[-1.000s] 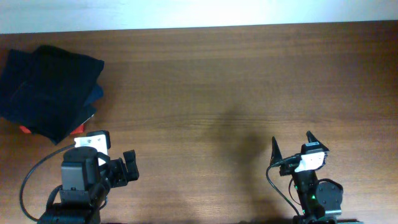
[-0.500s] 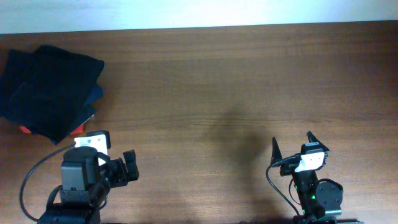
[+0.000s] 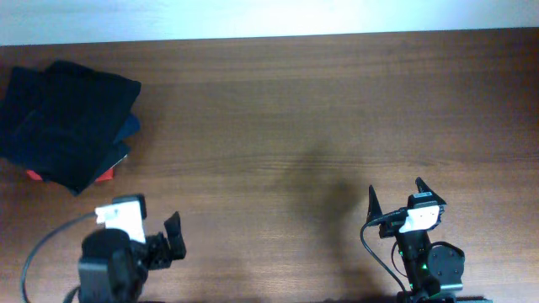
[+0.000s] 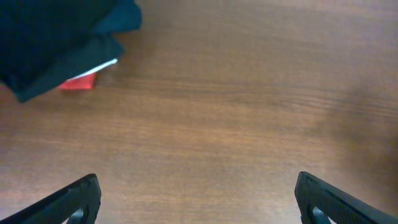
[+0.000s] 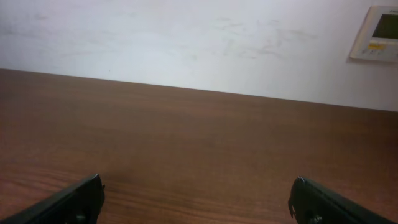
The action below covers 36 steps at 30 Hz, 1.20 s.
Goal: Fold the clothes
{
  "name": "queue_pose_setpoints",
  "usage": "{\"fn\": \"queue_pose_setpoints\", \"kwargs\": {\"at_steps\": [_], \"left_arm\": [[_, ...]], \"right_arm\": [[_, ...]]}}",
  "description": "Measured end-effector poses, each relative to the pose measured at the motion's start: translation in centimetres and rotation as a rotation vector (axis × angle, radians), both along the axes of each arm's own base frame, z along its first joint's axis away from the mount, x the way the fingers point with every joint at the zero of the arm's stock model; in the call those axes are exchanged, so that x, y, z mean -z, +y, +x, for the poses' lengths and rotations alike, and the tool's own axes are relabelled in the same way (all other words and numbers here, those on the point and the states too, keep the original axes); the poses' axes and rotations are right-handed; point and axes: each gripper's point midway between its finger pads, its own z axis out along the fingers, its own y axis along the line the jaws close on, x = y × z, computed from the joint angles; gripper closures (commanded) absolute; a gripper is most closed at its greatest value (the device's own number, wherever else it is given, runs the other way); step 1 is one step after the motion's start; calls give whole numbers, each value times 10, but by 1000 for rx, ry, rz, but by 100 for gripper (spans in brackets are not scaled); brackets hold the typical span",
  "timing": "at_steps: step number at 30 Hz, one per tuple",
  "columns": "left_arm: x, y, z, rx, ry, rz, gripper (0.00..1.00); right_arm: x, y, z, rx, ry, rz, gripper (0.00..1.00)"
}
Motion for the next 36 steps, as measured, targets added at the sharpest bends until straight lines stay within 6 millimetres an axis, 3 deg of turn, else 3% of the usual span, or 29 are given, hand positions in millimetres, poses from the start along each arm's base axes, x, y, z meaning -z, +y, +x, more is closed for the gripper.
{"fn": "queue_pose_setpoints", "kwargs": {"at_steps": [6, 13, 16, 36], "left_arm": [[29, 4, 24, -32, -309, -15, 1], [39, 5, 56, -61, -603, -43, 1], [51, 8, 59, -72, -603, -36, 1], [49, 9, 59, -72, -608, -33, 1]], "right_arm": [[0, -1, 0, 8, 1, -3, 1], [0, -1, 0, 8, 0, -7, 1], [0, -2, 0, 10, 0, -8, 1], [0, -2, 0, 10, 0, -7, 1]]}}
